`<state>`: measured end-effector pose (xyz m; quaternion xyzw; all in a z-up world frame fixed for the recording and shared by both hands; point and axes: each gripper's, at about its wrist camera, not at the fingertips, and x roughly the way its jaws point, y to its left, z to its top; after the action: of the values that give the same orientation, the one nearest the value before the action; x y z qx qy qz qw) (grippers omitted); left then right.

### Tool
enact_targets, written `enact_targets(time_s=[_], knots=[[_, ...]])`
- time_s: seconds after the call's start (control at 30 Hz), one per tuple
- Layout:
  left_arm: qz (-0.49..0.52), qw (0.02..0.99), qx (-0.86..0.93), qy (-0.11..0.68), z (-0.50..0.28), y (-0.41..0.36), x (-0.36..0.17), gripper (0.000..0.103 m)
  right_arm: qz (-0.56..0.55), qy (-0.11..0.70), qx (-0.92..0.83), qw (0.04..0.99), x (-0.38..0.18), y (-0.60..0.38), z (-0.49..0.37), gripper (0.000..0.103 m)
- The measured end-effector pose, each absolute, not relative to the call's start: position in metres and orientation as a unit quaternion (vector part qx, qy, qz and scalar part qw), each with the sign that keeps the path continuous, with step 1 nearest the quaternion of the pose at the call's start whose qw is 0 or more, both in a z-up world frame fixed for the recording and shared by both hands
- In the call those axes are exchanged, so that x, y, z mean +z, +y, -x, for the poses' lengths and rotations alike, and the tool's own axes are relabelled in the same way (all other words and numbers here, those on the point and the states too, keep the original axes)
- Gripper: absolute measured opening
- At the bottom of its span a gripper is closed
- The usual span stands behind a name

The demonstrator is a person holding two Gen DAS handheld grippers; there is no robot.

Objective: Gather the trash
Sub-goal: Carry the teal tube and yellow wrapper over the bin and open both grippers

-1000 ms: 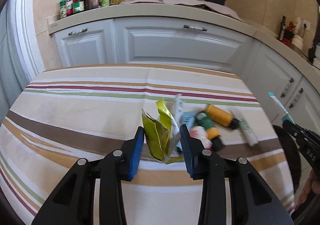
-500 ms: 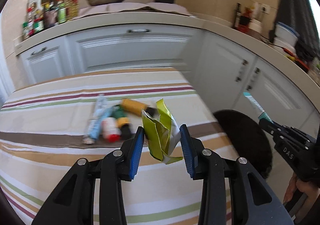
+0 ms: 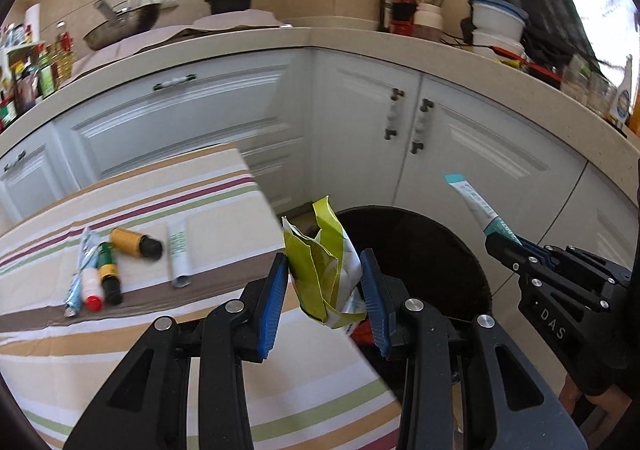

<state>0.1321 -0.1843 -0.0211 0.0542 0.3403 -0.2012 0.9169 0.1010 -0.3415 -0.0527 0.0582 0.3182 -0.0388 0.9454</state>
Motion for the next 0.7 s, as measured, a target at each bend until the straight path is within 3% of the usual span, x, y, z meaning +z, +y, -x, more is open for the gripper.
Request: enact_targets(time_s=[0.3, 0.47, 0.7], knots=[[-0.063, 0.915, -0.204, 0.342, -0.145, -0.210, -0.028, 0.040, -0.066, 0.318, -0.047, 0.945, -0.058, -0.360, -0.108, 0.008], [-0.063, 0.922, -0.194, 0.330, -0.157, -0.221, -0.029, 0.059, -0.070, 0.320, -0.053, 0.943, -0.066, -0.368, -0.125, 0.026], [-0.063, 0.923, -0.189, 0.329, -0.159, -0.218, -0.028, 0.065, -0.075, 0.321, -0.059, 0.942, -0.067, -0.372, -0.128, 0.030]])
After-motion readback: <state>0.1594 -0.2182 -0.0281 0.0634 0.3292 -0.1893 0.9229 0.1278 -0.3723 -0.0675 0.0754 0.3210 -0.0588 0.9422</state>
